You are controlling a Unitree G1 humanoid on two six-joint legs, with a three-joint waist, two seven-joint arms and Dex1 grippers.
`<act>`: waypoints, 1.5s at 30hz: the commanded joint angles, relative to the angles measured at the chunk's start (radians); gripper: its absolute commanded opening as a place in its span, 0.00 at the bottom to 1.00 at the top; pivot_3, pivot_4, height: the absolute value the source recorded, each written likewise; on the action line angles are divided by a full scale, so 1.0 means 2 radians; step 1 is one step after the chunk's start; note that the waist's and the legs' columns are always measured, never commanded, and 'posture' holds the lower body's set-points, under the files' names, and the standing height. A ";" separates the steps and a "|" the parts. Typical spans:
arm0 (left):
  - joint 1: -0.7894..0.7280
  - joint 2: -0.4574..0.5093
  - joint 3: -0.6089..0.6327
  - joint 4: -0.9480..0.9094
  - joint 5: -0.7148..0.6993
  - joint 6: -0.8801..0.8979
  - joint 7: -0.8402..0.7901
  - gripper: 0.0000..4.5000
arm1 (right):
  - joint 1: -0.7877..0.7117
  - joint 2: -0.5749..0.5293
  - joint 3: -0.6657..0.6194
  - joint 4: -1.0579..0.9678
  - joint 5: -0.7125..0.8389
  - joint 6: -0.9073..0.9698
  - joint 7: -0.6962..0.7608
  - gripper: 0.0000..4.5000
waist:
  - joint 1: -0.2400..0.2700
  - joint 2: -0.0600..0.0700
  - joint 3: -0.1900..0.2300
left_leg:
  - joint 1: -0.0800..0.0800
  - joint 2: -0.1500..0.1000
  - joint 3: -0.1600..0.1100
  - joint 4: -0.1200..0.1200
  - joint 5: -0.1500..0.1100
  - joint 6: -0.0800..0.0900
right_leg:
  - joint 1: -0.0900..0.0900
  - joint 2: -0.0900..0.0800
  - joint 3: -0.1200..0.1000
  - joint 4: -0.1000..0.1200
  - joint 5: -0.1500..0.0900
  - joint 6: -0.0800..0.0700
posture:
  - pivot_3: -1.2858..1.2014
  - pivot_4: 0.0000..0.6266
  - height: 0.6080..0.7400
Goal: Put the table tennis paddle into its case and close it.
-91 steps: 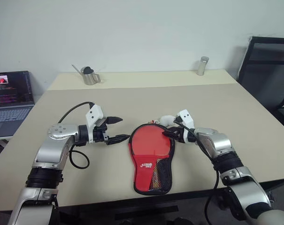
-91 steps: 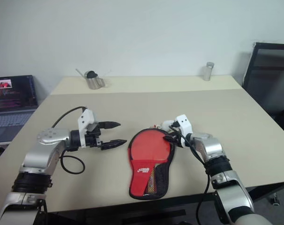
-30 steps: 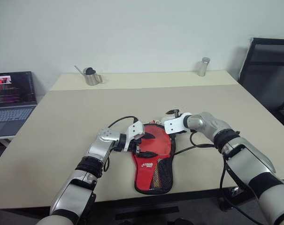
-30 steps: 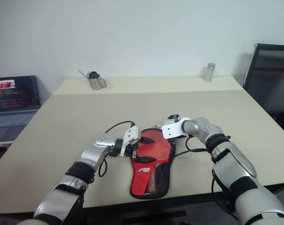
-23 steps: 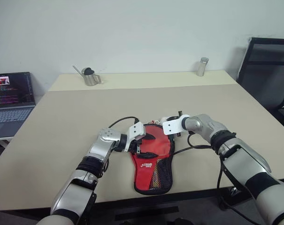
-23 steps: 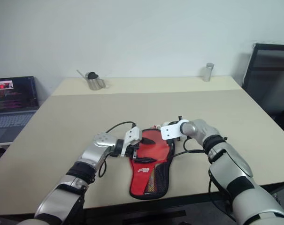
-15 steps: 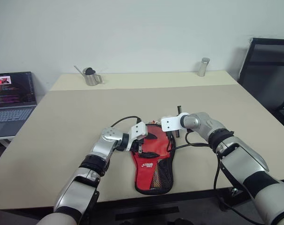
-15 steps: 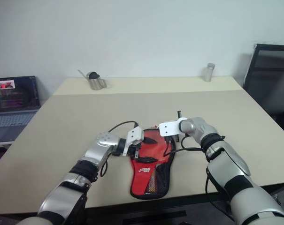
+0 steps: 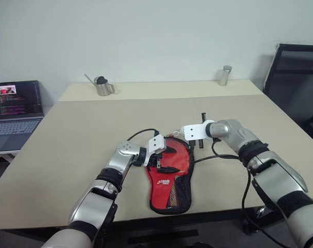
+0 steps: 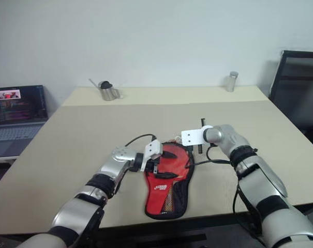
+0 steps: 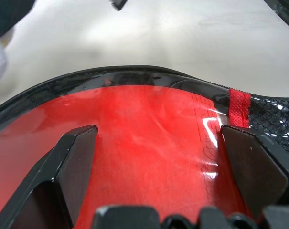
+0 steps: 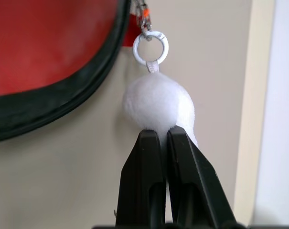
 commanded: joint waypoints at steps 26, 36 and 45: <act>0.029 -0.006 -0.008 0.039 0.022 0.014 0.002 1.00 | 0.207 -0.177 -0.093 -0.404 0.082 0.183 0.181 0.01 | 0.017 0.006 -0.005 | -0.001 -0.001 -0.001 0.000 0.000 0.000 | 0.000 -0.001 -0.002 -0.002 0.000 0.000 | 0.52 0.24 1.00; 0.027 -0.008 -0.005 0.043 0.022 0.014 0.012 1.00 | 0.269 -0.241 -0.130 -0.519 0.131 0.242 0.247 0.01 | 0.017 0.006 -0.005 | -0.001 -0.001 -0.001 0.000 0.000 0.000 | 0.000 -0.001 -0.002 -0.003 0.000 0.000 | 0.52 0.24 1.00; 0.016 -0.018 -0.002 0.054 0.025 0.012 0.019 1.00 | 0.378 -0.299 -0.173 -0.678 0.193 0.329 0.299 0.01 | 0.021 0.006 -0.005 | -0.001 -0.001 -0.002 0.000 0.000 0.000 | 0.001 -0.001 -0.002 -0.003 0.000 0.000 | 0.52 0.24 1.00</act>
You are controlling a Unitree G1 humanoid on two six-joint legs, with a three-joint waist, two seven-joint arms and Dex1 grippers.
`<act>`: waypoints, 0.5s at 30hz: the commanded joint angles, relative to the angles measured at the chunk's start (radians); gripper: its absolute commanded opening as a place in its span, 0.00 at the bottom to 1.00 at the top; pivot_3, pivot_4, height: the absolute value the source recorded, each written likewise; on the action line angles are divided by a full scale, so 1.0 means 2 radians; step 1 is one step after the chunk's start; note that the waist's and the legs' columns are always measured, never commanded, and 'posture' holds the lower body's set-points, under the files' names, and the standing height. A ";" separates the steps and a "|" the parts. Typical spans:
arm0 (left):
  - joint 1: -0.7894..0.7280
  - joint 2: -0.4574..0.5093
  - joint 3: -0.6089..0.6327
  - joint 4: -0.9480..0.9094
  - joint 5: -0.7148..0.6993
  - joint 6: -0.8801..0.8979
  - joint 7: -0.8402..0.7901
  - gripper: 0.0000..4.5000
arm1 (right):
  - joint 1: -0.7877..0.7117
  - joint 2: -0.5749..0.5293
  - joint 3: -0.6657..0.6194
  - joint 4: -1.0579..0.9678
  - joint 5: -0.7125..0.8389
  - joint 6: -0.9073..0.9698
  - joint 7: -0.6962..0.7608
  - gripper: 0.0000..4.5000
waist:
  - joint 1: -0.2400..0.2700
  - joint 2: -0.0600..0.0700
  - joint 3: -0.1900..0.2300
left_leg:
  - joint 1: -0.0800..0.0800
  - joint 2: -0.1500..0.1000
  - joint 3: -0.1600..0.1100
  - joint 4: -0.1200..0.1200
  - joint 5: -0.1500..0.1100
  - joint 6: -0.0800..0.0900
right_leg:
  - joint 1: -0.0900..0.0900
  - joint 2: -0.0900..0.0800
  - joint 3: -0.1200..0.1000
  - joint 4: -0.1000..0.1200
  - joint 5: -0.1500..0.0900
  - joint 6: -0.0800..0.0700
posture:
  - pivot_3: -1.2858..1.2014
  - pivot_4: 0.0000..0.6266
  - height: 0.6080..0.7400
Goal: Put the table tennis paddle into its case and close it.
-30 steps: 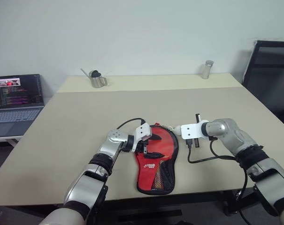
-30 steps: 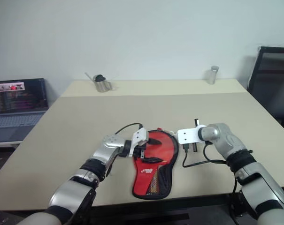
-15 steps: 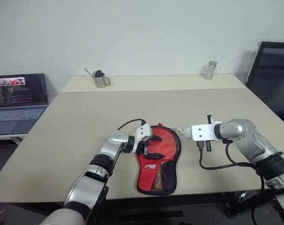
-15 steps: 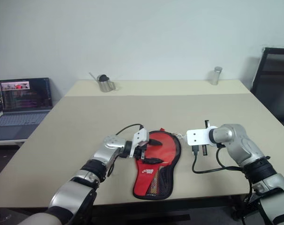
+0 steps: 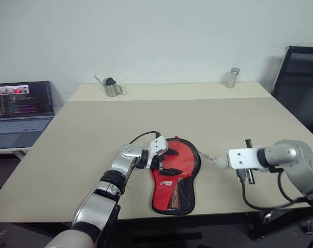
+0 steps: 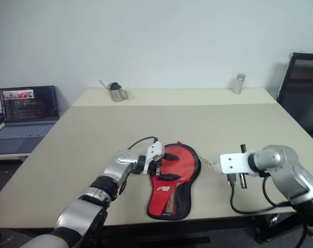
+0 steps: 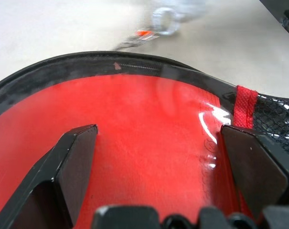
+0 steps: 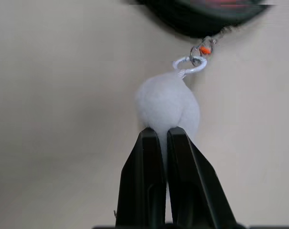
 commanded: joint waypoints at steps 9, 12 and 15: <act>0.004 -0.006 -0.011 0.046 0.031 -0.001 0.021 1.00 | 0.114 -0.075 -0.068 -0.185 0.100 0.111 0.053 0.01 | 0.003 0.001 -0.001 | 0.000 0.000 -0.002 0.000 0.000 0.000 | 0.003 0.000 -0.002 -0.005 -0.001 -0.002 | 0.52 0.24 1.00; 0.001 -0.009 -0.010 0.051 0.032 -0.004 0.024 1.00 | 0.148 -0.085 -0.072 -0.226 0.119 0.132 0.052 0.01 | 0.004 0.001 -0.001 | 0.000 0.000 -0.003 0.000 -0.001 0.000 | 0.004 -0.001 -0.003 -0.006 -0.001 -0.002 | 0.52 0.24 1.00; -0.001 -0.012 -0.009 0.054 0.032 -0.006 0.028 1.00 | 0.179 -0.092 -0.076 -0.262 0.135 0.147 0.050 0.01 | 0.006 0.001 -0.001 | 0.000 0.000 -0.003 0.000 -0.001 0.001 | 0.004 -0.001 -0.003 -0.006 -0.001 -0.002 | 0.52 0.24 1.00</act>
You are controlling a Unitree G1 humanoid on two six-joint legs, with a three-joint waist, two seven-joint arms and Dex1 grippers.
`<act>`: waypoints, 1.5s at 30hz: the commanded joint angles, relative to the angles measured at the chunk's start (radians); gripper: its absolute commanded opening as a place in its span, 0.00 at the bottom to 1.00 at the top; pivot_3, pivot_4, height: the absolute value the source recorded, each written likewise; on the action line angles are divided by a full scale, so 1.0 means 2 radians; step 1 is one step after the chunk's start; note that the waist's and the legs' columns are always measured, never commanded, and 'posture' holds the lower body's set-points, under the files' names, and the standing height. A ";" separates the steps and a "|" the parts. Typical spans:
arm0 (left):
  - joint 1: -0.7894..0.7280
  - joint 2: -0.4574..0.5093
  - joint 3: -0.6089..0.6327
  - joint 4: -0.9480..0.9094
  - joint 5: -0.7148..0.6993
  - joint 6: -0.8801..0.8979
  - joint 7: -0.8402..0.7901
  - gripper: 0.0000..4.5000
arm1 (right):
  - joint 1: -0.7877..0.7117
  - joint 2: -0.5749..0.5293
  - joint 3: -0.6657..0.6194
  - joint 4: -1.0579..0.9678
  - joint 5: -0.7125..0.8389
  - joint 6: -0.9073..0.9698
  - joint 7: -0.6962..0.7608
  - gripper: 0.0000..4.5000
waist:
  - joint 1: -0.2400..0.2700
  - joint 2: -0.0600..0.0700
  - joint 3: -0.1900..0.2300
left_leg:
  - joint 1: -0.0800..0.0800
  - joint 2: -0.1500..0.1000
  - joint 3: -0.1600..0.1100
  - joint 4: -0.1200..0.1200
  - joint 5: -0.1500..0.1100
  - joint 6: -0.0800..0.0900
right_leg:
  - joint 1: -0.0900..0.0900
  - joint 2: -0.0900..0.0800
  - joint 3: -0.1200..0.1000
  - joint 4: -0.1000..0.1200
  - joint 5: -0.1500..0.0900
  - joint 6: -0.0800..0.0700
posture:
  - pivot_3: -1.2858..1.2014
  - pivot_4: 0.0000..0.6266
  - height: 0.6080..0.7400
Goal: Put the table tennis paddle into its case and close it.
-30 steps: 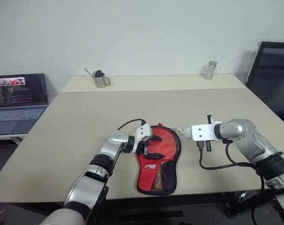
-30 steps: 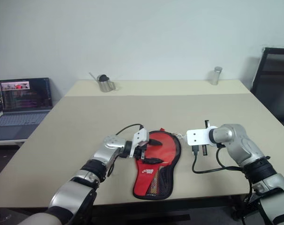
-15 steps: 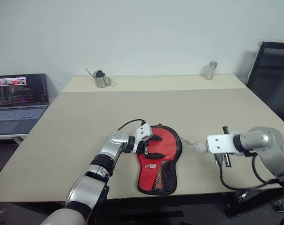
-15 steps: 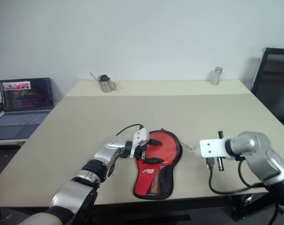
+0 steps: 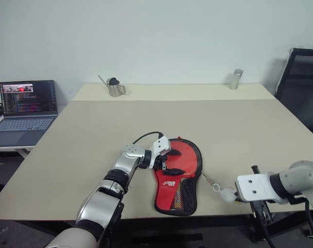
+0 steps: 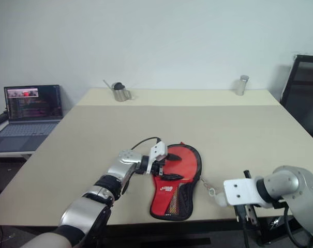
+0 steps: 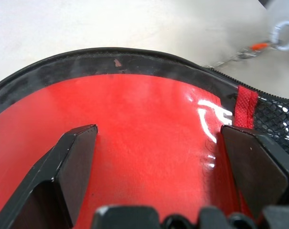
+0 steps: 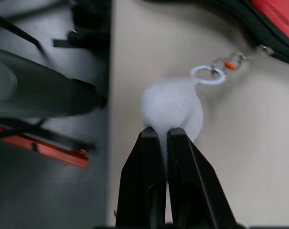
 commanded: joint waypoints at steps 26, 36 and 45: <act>-0.037 -0.059 -0.012 0.084 0.054 -0.018 0.079 1.00 | 0.136 -0.046 -0.057 -0.171 0.150 0.107 -0.040 0.01 | 0.017 -0.001 0.000 | -0.003 -0.003 -0.002 0.002 -0.009 0.003 | 0.001 -0.001 -0.002 -0.002 -0.006 0.009 | 0.52 0.24 1.00; -0.050 -0.078 -0.010 0.096 0.065 -0.024 0.097 1.00 | 0.214 -0.148 -0.075 -0.171 0.279 0.016 -0.124 0.01 | 0.019 -0.001 -0.001 | -0.003 -0.004 -0.002 0.002 -0.010 0.004 | 0.002 -0.002 -0.002 -0.002 -0.006 0.009 | 0.52 0.24 1.00; -0.059 -0.088 -0.009 0.105 0.076 -0.028 0.111 1.00 | 0.272 -0.284 -0.069 -0.171 0.369 -0.086 -0.317 0.01 | 0.017 -0.001 -0.001 | -0.002 -0.003 -0.001 0.002 -0.010 0.004 | 0.002 -0.003 -0.002 -0.001 -0.006 0.009 | 0.52 0.24 1.00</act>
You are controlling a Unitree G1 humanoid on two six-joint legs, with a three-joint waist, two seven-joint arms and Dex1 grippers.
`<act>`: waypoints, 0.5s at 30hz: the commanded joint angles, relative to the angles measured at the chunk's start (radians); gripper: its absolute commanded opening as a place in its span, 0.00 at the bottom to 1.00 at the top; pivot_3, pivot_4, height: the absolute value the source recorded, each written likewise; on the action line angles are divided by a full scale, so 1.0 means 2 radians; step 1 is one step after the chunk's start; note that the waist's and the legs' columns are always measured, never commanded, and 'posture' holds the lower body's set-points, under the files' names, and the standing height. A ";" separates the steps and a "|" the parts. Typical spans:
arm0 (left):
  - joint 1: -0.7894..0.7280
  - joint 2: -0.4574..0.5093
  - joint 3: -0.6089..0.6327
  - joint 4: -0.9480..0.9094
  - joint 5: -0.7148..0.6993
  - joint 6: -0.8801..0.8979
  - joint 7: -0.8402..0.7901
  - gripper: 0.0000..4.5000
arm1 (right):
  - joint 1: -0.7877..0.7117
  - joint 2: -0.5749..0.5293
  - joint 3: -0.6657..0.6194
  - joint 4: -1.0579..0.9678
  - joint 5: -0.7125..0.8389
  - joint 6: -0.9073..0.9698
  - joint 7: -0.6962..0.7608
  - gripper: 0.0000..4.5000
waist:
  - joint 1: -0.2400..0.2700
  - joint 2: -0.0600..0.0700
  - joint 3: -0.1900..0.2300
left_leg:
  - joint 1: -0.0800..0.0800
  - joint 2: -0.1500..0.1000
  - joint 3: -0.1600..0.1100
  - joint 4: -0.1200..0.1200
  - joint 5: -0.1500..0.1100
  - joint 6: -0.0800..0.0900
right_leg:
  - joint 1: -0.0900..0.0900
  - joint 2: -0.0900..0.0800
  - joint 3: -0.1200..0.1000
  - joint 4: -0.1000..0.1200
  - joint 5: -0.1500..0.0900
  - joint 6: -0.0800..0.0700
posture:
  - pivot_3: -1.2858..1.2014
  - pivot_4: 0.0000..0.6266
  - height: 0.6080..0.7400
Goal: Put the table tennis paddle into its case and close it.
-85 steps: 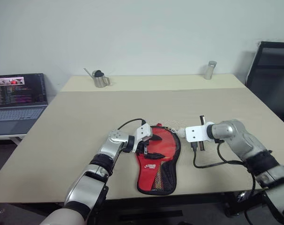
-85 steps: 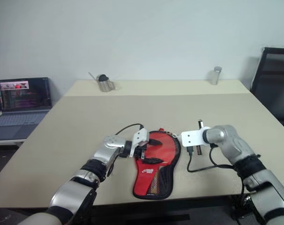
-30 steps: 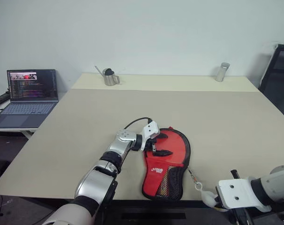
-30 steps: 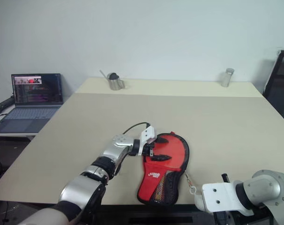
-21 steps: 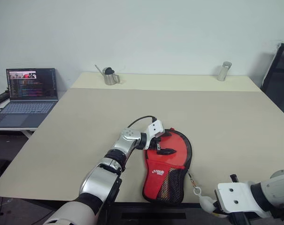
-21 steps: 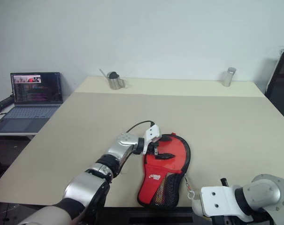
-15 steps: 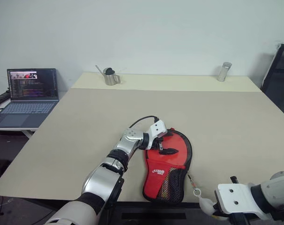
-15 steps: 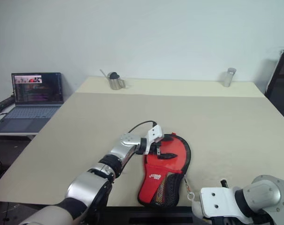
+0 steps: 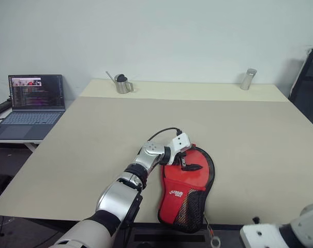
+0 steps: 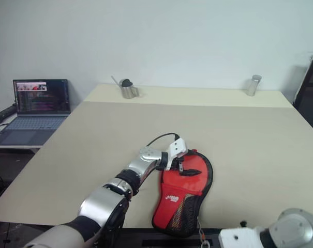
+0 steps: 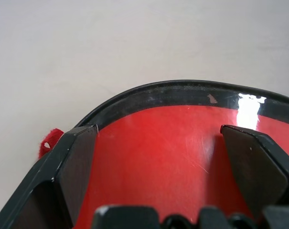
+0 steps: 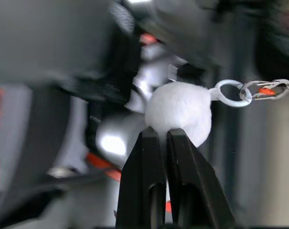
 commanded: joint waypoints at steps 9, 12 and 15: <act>0.010 -0.001 -0.006 0.023 0.025 -0.002 0.020 1.00 | -0.016 -0.064 -0.002 -0.020 0.053 -0.021 -0.108 0.01 | -0.005 0.000 0.000 | 0.002 0.001 0.003 0.000 0.000 0.000 | 0.000 -0.002 0.002 0.001 0.001 -0.001 | 0.52 0.24 1.00; 0.016 0.004 -0.004 0.021 0.022 -0.005 0.022 1.00 | -0.047 -0.054 -0.017 -0.020 0.101 -0.002 -0.111 0.01 | -0.005 0.000 0.000 | 0.002 0.001 0.003 0.000 0.000 0.000 | 0.000 -0.002 0.002 0.001 0.001 -0.001 | 0.52 0.24 1.00; 0.022 0.009 -0.002 0.019 0.022 -0.007 0.025 1.00 | -0.087 -0.021 -0.044 -0.005 0.137 0.045 -0.082 0.11 | -0.006 -0.001 0.000 | 0.002 0.002 0.003 0.000 0.000 0.000 | 0.000 -0.002 0.002 0.001 0.001 -0.001 | 0.52 0.24 1.00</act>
